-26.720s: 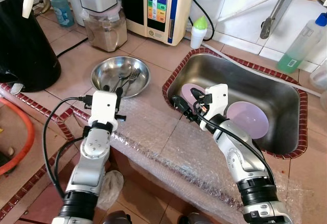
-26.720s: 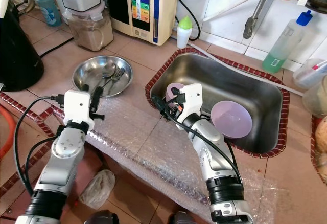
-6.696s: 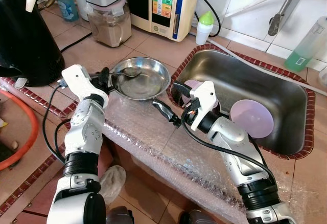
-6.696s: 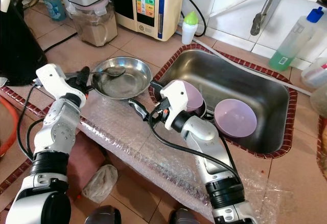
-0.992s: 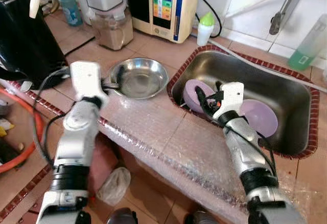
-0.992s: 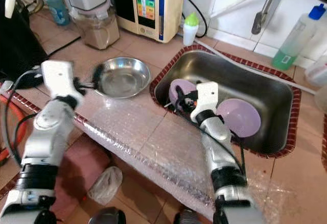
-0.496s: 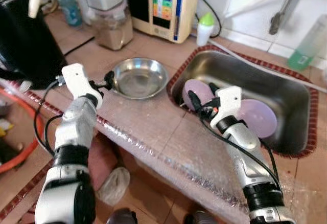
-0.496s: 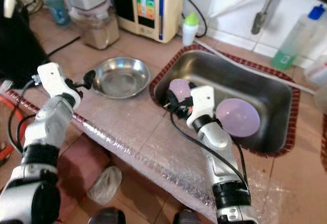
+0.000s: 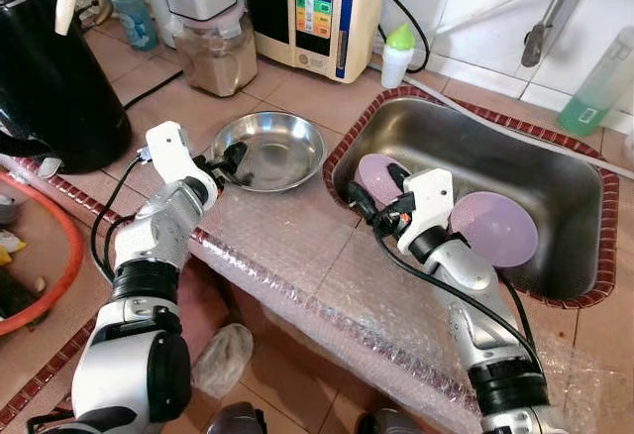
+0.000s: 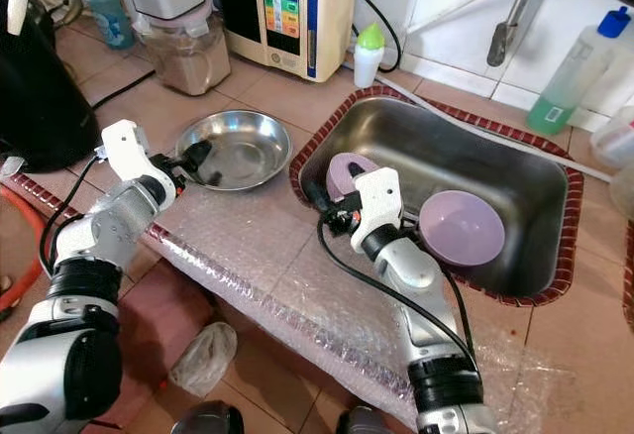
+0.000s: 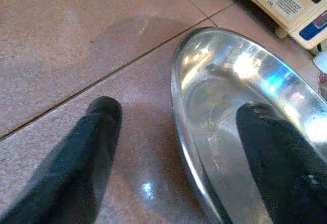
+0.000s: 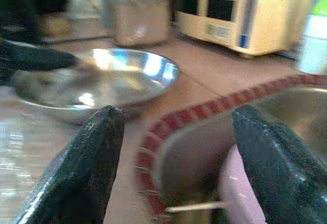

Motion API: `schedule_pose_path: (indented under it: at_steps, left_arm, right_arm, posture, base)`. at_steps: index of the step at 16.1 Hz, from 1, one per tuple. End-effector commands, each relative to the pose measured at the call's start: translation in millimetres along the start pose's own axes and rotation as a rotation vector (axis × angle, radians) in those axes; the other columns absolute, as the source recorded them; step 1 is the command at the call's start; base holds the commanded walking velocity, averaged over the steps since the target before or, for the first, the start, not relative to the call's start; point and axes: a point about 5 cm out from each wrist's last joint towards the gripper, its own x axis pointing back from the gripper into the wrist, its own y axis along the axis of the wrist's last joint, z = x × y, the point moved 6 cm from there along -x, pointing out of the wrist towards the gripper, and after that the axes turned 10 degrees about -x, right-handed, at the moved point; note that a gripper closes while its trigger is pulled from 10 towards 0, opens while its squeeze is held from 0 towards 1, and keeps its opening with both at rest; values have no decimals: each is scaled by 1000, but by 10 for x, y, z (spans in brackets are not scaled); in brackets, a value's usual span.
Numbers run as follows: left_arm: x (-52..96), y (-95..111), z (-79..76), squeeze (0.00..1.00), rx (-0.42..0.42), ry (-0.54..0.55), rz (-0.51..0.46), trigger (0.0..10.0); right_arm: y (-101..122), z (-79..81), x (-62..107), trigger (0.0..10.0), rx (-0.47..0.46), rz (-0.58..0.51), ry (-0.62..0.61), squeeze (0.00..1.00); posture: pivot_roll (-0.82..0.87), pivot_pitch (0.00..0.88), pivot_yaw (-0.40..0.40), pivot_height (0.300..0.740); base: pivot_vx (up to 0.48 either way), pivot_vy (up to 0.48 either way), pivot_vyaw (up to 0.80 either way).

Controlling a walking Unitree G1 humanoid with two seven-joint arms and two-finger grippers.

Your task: Kitchen organization

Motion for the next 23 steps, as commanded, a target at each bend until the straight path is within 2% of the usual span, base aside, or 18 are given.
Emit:
schedule_pose_path:
  at_steps: [1,7,9,16,23]
  left_arm:
    - [-5,-136,-36,0,-4,-32,68,0]
    - [-2,-116,-60,0,13,-69,73,0]
    - [10,-119,-126,0,39,-116,73,0]
    - [45,-187,-100,0,67,-134,93,0]
    - [35,-95,-71,0,69,-114,21,0]
  right_arm:
    - [-18,146,28,10000,-22,26,92,0]
    - [-116,279,72,10000,-33,93,195,0]
    - [-124,276,46,10000,-24,93,186,0]
    - [-147,344,51,10000,-32,113,241,0]
    - [-157,348,36,10000,-31,121,256,0]
  posture:
    - [2,41,37,740]
    - [8,33,35,740]
    - [14,30,32,740]
    - [17,29,30,740]
    - [18,20,32,740]
  base:
    - [0,0,0]
    - [0,0,0]
    - [0,0,0]
    - [0,0,0]
    - [0,0,0]
